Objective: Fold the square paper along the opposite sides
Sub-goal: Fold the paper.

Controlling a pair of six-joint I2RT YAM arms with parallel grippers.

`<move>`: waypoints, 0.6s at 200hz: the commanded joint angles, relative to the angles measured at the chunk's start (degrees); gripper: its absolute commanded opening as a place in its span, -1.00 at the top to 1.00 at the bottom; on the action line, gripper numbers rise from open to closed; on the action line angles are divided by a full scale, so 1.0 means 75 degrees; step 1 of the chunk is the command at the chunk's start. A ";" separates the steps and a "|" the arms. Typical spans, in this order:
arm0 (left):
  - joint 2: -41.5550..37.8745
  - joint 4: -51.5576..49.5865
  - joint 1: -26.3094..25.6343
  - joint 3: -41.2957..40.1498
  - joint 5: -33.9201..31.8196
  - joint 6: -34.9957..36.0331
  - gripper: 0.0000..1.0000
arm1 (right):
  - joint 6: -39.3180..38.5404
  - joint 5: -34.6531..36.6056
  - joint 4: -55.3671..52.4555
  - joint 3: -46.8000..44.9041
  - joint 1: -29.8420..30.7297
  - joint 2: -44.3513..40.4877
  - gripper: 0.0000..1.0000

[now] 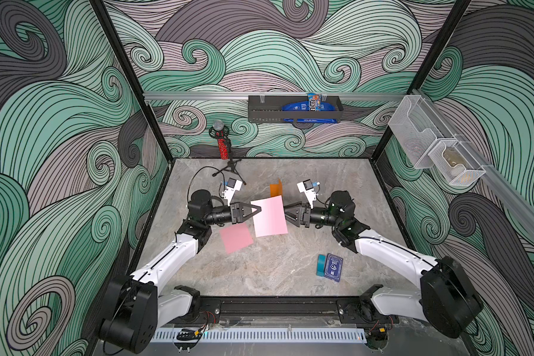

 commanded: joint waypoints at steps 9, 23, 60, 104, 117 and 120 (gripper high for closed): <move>-0.0108 -0.0021 -0.0047 0.0205 -0.0052 0.0170 1.00 | 0.0129 0.0067 0.0230 0.0100 0.0244 -0.0196 -0.34; -0.0078 -0.0016 -0.0048 0.0237 -0.0028 0.0135 1.00 | 0.0198 0.0107 0.0384 0.0062 0.0465 -0.0184 -0.36; -0.0075 0.0026 -0.0048 0.0246 -0.0016 0.0099 1.00 | 0.0444 0.0142 0.0843 0.0003 0.0796 -0.0067 -0.44; -0.0051 0.0020 -0.0048 0.0252 -0.0016 0.0087 1.00 | 0.0424 0.0141 0.0882 0.0183 0.1044 0.0130 -0.48; -0.0045 0.0026 -0.0048 0.0269 -0.0016 0.0087 1.00 | 0.0421 0.0101 0.0885 0.0222 0.1088 0.0251 -0.48; -0.0049 0.0026 -0.0048 0.0270 -0.0016 0.0086 1.00 | 0.0421 0.0100 0.0885 0.0225 0.1099 0.0285 -0.48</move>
